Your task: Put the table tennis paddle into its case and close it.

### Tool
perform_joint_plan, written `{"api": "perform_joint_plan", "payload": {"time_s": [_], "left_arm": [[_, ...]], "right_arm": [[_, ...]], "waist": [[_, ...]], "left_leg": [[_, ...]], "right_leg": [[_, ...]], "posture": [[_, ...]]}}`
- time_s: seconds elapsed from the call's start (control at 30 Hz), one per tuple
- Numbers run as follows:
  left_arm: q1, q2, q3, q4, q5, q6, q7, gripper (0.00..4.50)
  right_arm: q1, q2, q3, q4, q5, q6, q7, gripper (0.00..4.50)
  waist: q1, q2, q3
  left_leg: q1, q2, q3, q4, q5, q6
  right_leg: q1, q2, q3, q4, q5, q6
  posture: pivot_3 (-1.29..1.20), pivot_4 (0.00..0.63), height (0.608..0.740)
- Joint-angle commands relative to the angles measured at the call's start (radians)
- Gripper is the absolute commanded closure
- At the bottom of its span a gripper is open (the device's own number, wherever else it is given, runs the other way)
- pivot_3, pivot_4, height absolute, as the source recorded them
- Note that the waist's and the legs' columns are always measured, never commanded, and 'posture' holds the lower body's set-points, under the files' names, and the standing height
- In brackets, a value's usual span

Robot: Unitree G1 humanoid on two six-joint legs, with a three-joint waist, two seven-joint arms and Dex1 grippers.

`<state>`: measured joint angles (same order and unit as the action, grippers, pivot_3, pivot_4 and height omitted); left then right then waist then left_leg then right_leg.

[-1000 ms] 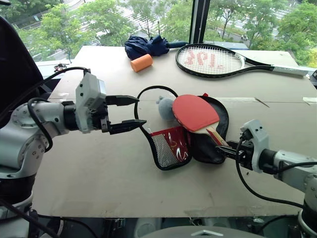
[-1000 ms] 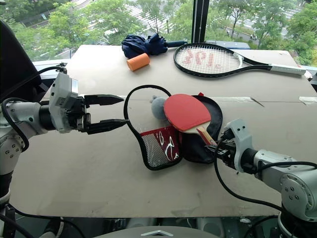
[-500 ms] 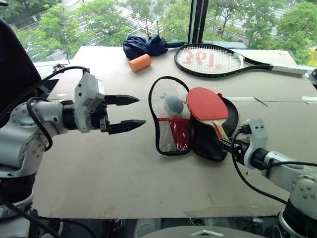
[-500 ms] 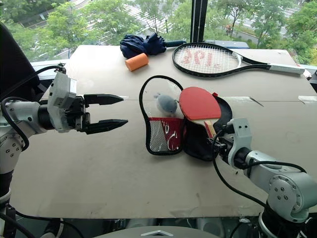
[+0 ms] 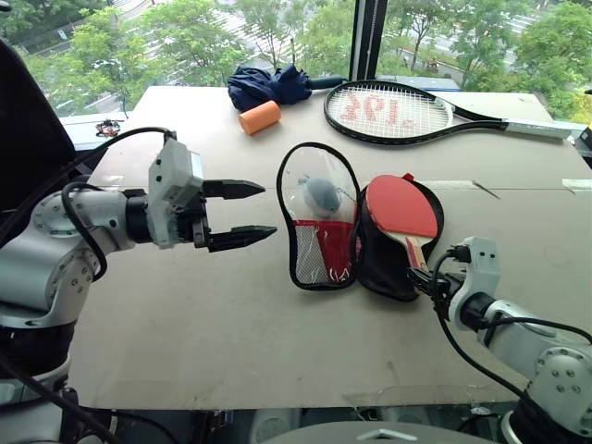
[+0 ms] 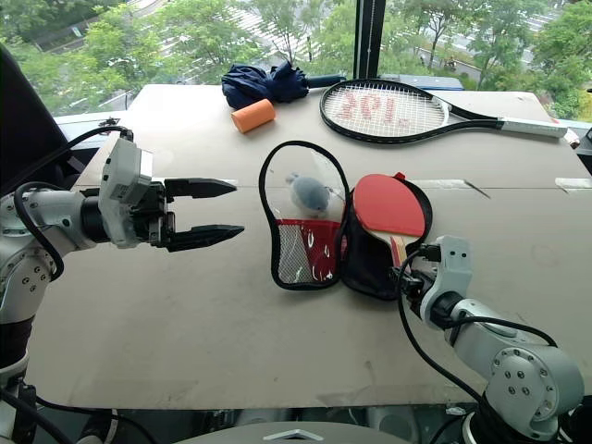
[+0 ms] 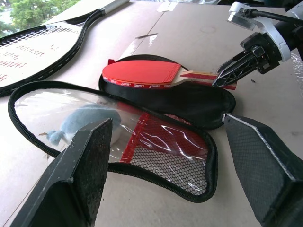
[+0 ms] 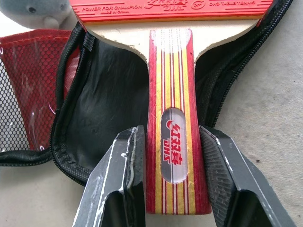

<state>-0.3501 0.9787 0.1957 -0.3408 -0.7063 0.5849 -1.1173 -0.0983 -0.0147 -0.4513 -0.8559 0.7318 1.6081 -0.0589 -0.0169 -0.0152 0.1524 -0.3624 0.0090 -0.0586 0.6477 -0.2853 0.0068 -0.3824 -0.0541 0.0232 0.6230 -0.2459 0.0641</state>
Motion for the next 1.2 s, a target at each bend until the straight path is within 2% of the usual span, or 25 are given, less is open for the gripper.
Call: {"api": "perform_joint_plan", "payload": {"time_s": [0.03, 0.23, 0.27, 0.37, 0.5, 0.57, 0.63, 0.7, 0.83, 0.97, 1.2], "left_arm": [[-0.014, 0.004, 0.020, -0.014, 0.002, -0.014, -0.002, 0.71], [-0.014, 0.002, 0.019, -0.021, 0.002, -0.011, 0.007, 0.71], [-0.013, 0.002, 0.020, -0.022, 0.002, -0.011, 0.009, 0.71], [-0.008, 0.003, 0.024, -0.027, 0.000, -0.010, 0.012, 0.71], [-0.004, 0.005, 0.026, -0.030, 0.000, -0.008, 0.016, 0.71], [-0.003, 0.006, 0.025, -0.030, 0.001, -0.009, 0.015, 0.71], [-0.004, 0.006, 0.023, -0.029, 0.003, -0.010, 0.014, 0.71], [-0.004, 0.006, 0.021, -0.029, 0.005, -0.012, 0.014, 0.71], [0.001, 0.006, 0.022, -0.031, 0.007, -0.013, 0.013, 0.71], [0.006, 0.004, 0.027, -0.036, 0.007, -0.011, 0.015, 0.71], [0.006, 0.005, 0.024, -0.034, 0.010, -0.015, 0.011, 0.71]], "right_arm": [[-0.018, 0.018, 0.015, -0.034, 0.005, 0.006, -0.036, 3.45], [-0.027, 0.011, 0.053, 0.017, -0.038, 0.006, -0.066, 3.45], [-0.020, -0.038, 0.069, 0.031, -0.047, 0.006, -0.047, 3.45], [0.029, -0.281, 0.173, 0.062, -0.077, -0.047, 0.056, 3.45], [0.069, -0.447, 0.172, 0.139, -0.066, -0.152, 0.204, 3.45], [0.109, -0.605, 0.217, 0.194, -0.111, -0.266, 0.317, 3.45], [0.127, -0.711, 0.249, 0.243, -0.149, -0.377, 0.402, 3.45], [0.124, -0.753, 0.263, 0.283, -0.162, -0.447, 0.439, 3.45], [0.051, -0.651, 0.214, 0.278, -0.097, -0.404, 0.398, 3.45], [-0.025, -0.527, 0.188, 0.193, -0.032, -0.298, 0.336, 3.45], [-0.100, -0.302, 0.097, 0.110, -0.068, -0.101, 0.157, 3.45]], "waist": [[0.000, 0.000, 0.000], [0.000, 0.000, 0.000], [0.000, 0.000, 0.000], [0.002, 0.000, 0.000], [0.002, -0.005, -0.002], [0.003, -0.005, -0.003], [0.006, -0.004, -0.002], [0.006, -0.007, -0.003], [0.003, -0.011, -0.003], [0.002, -0.008, -0.001], [0.008, -0.006, 0.000]], "left_leg": [[0.000, 0.000, 0.000, 0.000, 0.000, 0.000], [0.000, 0.000, 0.000, 0.000, 0.000, 0.000], [0.000, 0.000, 0.000, 0.000, 0.000, 0.000], [0.000, -0.001, 0.001, 0.000, 0.000, 0.000], [0.000, -0.002, 0.001, 0.000, 0.000, 0.000], [0.000, -0.002, 0.001, 0.000, 0.000, 0.000], [0.000, -0.003, 0.001, 0.002, 0.000, 0.000], [0.000, -0.003, 0.003, 0.002, 0.000, 0.000], [0.000, -0.002, 0.001, 0.002, 0.000, 0.000], [0.000, -0.001, 0.000, 0.002, 0.000, 0.000], [-0.001, -0.001, -0.002, 0.000, 0.000, 0.000]], "right_leg": [[0.000, 0.000, 0.000, 0.000, 0.000, 0.000], [0.000, 0.000, 0.000, 0.000, 0.000, -0.001], [0.000, 0.000, 0.000, 0.000, 0.000, -0.001], [0.000, -0.001, 0.001, 0.000, -0.002, -0.003], [0.001, -0.002, 0.001, -0.002, -0.002, -0.003], [0.002, -0.002, 0.001, -0.002, -0.002, -0.003], [0.003, -0.003, 0.001, -0.002, -0.003, -0.001], [0.004, -0.004, 0.000, -0.004, -0.004, 0.001], [0.004, -0.003, 0.000, -0.003, -0.003, 0.000], [0.003, -0.001, 0.001, -0.001, 0.000, 0.000], [0.001, -0.001, -0.001, -0.001, 0.000, 0.000]], "posture": [[0.00, 0.150, 0.740], [0.00, 0.150, 0.740], [0.00, 0.150, 0.740], [0.00, 0.150, 0.740], [0.00, 0.150, 0.740], [0.00, 0.150, 0.740], [0.00, 0.150, 0.740], [0.00, 0.150, 0.740], [0.00, 0.150, 0.740], [0.00, 0.150, 0.740], [0.00, 0.150, 0.740]]}}
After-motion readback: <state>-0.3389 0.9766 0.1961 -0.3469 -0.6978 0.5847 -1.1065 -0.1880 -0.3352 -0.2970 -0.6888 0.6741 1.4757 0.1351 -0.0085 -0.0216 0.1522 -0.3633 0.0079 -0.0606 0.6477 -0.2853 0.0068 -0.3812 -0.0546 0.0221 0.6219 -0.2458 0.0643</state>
